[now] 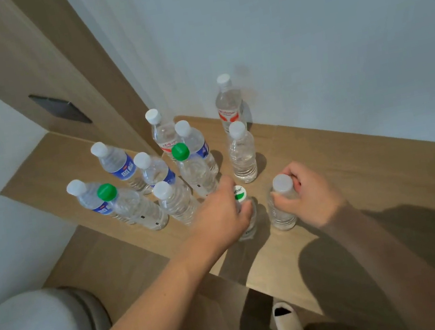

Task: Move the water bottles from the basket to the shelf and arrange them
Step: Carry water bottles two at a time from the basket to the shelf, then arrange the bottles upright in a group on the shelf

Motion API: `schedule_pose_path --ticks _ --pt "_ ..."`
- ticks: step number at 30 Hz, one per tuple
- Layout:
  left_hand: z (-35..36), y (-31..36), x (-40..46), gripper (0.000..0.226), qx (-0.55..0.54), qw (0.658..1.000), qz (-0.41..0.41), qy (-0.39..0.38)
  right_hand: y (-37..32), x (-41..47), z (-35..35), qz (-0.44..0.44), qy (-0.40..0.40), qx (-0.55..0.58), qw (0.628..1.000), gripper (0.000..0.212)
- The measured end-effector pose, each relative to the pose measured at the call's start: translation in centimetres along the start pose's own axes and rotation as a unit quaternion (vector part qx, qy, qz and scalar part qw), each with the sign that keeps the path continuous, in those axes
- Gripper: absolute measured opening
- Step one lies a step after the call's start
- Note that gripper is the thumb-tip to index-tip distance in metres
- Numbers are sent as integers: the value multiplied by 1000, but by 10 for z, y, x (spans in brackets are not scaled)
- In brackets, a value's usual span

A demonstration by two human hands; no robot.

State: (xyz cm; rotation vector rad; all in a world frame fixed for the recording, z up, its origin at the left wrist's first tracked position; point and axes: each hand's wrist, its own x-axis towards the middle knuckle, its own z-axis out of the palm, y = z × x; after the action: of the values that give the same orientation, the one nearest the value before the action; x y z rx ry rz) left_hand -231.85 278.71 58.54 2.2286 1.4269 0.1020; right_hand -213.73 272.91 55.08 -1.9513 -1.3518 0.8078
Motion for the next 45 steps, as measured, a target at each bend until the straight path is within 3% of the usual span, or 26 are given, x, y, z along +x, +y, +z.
schedule_pose_path --ticks 4,9,13,16,18,24,28,34,40,42,45 --pt "3 4 2 30 9 1000 5 8 2 -5 -1 11 -2 28 1000 31" --pt "-3 -1 -12 34 29 999 -20 -13 -14 -12 -7 -1 -9 -44 999 26" --pt "-10 0 -18 38 84 995 -30 -38 -38 -13 -26 31 -91 -108 989 25" --pt "-19 3 -20 47 123 990 -24 -59 -63 -9 -45 43 -156 -207 965 40" --pt "-32 1 -23 50 136 990 -13 -33 -82 -8 -56 68 -172 -241 953 45" --pt "-113 -16 -33 33 105 990 17 92 -137 5 -64 -45 -52 -264 962 33" --pt "-179 -44 -23 18 142 983 -6 116 -172 34 -43 -121 -53 -237 963 31" --pt "-216 -87 29 13 205 978 -28 15 -208 112 -4 -113 -92 -220 965 44" --pt "-182 -128 89 55 269 955 41 -115 -202 178 53 -36 -161 -324 932 53" --pt "-167 -140 102 51 292 942 86 -144 -196 190 70 -16 -181 -352 918 51" --pt "-159 -148 114 31 277 937 148 -152 -192 200 79 -12 -166 -337 927 33"
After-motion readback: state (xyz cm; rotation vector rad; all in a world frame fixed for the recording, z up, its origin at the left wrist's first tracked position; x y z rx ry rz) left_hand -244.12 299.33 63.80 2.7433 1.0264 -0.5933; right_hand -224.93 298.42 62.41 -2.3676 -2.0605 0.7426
